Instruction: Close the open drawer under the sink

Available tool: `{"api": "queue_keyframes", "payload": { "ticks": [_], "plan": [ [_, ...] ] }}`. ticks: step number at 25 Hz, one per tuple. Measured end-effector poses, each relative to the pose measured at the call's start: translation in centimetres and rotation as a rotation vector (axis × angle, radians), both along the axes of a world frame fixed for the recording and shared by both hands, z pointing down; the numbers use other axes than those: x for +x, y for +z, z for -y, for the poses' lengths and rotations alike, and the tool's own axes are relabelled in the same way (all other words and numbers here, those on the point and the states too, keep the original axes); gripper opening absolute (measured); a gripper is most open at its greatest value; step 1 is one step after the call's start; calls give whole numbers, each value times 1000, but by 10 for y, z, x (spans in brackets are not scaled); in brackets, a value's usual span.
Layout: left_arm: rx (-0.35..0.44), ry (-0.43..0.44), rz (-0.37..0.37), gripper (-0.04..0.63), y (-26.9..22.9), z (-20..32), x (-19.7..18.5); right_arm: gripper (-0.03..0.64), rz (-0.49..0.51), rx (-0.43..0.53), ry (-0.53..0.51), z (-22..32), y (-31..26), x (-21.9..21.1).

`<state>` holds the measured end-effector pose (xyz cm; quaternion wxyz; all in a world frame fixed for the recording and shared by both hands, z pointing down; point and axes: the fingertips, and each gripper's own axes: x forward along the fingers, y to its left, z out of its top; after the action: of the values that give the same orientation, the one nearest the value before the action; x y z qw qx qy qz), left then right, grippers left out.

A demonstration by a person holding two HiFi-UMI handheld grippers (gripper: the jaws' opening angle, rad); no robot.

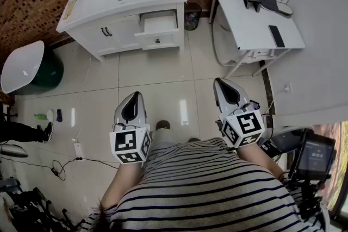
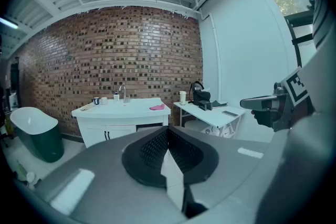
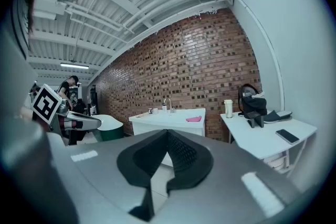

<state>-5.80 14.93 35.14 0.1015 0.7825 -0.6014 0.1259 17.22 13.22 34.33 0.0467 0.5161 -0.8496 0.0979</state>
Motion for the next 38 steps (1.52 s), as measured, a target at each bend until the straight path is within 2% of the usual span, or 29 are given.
{"api": "queue_keyframes", "payload": {
  "ticks": [4, 9, 13, 17, 20, 22, 27, 34, 38],
  "plan": [
    [-6, 5, -9, 17, 14, 41, -16, 0, -24, -13, 2, 37, 17, -13],
    [-22, 37, -34, 17, 34, 121, -48, 0, -65, -33, 15, 114, 35, -49],
    [-58, 96, -43, 17, 41, 207, -74, 0, -87, -51, 47, 194, 36, -81],
    [-81, 192, -45, 17, 35, 281, -95, 0, -115, -110, 72, 262, 46, -115],
    [-75, 244, -19, 17, 37, 333, -108, 0, -133, -123, 53, 309, 62, -140],
    [-84, 248, -17, 17, 46, 363, -113, 0, -143, -128, 30, 336, 78, -153],
    [-87, 241, -67, 17, 70, 405, -109, 0, -163, -156, 6, 366, 132, -165],
    [-64, 177, -108, 17, 144, 443, -102, 0, -185, -192, 18, 390, 218, -164],
    [-80, 170, -97, 17, 175, 454, -99, 0, -198, -214, 22, 405, 270, -165]
  ]
}}
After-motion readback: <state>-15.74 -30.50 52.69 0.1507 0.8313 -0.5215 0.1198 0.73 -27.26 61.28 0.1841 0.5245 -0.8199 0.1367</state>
